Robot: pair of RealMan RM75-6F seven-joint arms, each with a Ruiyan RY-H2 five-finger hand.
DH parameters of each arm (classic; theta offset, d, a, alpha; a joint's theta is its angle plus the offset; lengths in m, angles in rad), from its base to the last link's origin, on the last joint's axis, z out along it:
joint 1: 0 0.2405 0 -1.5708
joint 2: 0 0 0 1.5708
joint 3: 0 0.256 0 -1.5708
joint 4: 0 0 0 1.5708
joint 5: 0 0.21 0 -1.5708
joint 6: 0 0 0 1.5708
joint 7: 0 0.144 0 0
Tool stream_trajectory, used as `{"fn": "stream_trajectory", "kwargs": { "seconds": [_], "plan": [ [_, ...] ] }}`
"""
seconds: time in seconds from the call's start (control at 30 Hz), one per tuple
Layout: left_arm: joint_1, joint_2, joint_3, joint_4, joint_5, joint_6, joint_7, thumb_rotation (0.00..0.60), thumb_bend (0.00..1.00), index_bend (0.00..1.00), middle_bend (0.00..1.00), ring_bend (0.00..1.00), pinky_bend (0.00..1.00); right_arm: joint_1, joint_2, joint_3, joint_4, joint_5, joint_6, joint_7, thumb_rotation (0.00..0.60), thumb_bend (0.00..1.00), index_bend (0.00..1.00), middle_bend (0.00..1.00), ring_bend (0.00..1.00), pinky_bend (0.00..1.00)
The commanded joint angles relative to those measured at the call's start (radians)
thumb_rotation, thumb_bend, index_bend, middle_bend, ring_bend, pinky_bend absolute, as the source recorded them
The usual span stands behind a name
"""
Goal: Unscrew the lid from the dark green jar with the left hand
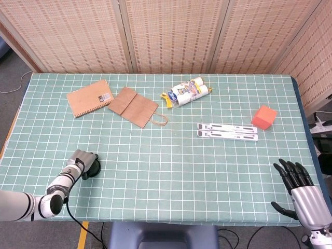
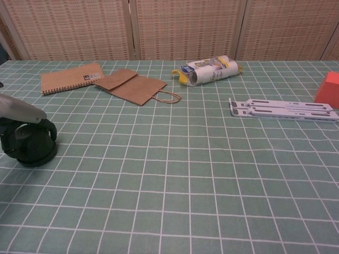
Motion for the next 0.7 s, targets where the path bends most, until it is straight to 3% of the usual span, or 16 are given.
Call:
{"fn": "stream_trajectory", "kwargs": {
  "seconds": [0.03,0.27,0.47,0.7],
  "plan": [
    [0.025,-0.006,-0.005,0.006,0.043,0.028,-0.005,0.600,0.39,0.40,0.34,0.36,0.58,-0.001,0.001,0.000,0.001,-0.002,0.002,0.002,0.600,0.07,0.00,0.00,0.00,0.00],
    [0.070,0.013,-0.027,-0.011,0.119,0.071,-0.026,0.600,0.40,0.51,0.51,0.50,0.67,-0.002,-0.002,0.002,0.004,-0.006,0.003,0.002,0.600,0.07,0.00,0.00,0.00,0.00],
    [0.137,0.064,-0.084,-0.047,0.239,0.080,-0.123,0.600,0.40,0.53,0.52,0.51,0.69,-0.002,-0.003,0.005,0.006,-0.002,0.003,0.002,0.600,0.07,0.00,0.00,0.00,0.00],
    [0.232,0.151,-0.192,-0.068,0.411,-0.017,-0.349,0.600,0.40,0.55,0.52,0.52,0.69,-0.005,-0.003,0.006,0.005,-0.003,0.006,-0.005,0.600,0.07,0.00,0.00,0.00,0.00]
  ]
}}
